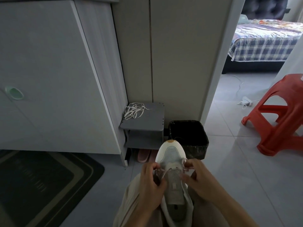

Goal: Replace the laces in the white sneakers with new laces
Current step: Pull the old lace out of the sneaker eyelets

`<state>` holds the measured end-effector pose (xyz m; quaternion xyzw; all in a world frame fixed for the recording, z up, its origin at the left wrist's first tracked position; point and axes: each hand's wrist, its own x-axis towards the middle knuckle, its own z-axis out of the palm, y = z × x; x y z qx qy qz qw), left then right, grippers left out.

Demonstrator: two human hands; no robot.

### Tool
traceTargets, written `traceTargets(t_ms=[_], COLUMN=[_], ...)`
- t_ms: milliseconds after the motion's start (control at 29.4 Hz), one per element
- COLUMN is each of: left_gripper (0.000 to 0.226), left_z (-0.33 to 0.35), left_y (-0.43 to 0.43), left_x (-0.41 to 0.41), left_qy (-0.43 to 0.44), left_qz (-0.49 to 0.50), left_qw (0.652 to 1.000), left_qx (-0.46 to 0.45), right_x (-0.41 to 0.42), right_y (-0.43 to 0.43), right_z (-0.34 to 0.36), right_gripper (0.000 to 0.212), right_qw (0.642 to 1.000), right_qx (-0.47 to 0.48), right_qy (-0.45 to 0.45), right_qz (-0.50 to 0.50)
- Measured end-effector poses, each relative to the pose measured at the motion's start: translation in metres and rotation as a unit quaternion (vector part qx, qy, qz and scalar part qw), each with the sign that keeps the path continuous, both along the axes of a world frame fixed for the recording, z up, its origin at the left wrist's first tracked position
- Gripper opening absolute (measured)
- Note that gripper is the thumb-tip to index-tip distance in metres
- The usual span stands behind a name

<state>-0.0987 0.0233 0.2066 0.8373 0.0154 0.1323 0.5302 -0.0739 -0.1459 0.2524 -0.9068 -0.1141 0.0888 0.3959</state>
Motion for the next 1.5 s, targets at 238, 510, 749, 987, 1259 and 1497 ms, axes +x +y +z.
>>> traceTargets(t_ms=[238,510,749,987,1259,1497], left_gripper=[0.023,0.028,0.029,0.01,0.017,0.013], left_z=[-0.003,-0.001,0.002,0.007,0.03,0.043], left_y=[0.001,0.001,0.0,0.0,0.01,0.003], left_x=[0.0,-0.002,-0.006,-0.003,0.013,0.018], left_qy=[-0.017,-0.018,-0.011,0.04,0.068,0.128], left_qz=[-0.005,0.009,0.015,-0.019,-0.059,-0.072], left_qw=[0.999,0.999,1.0,0.999,0.991,0.985], left_qx=[0.027,0.03,-0.017,0.012,0.101,0.095], right_x=[-0.006,0.001,0.006,-0.005,-0.012,-0.022], right_y=[0.0,-0.073,-0.054,-0.01,0.023,0.016], right_z=[0.001,0.005,-0.008,0.002,-0.004,0.008], right_gripper=[0.026,0.027,0.028,0.039,0.024,0.016], right_qw=[0.994,0.865,0.974,0.99,0.992,0.992], right_qx=[0.075,0.373,0.099,-0.04,0.019,0.054], right_qy=[0.067,0.061,0.016,-0.04,-0.017,-0.021], right_qz=[-0.035,-0.33,-0.201,-0.129,-0.122,-0.11])
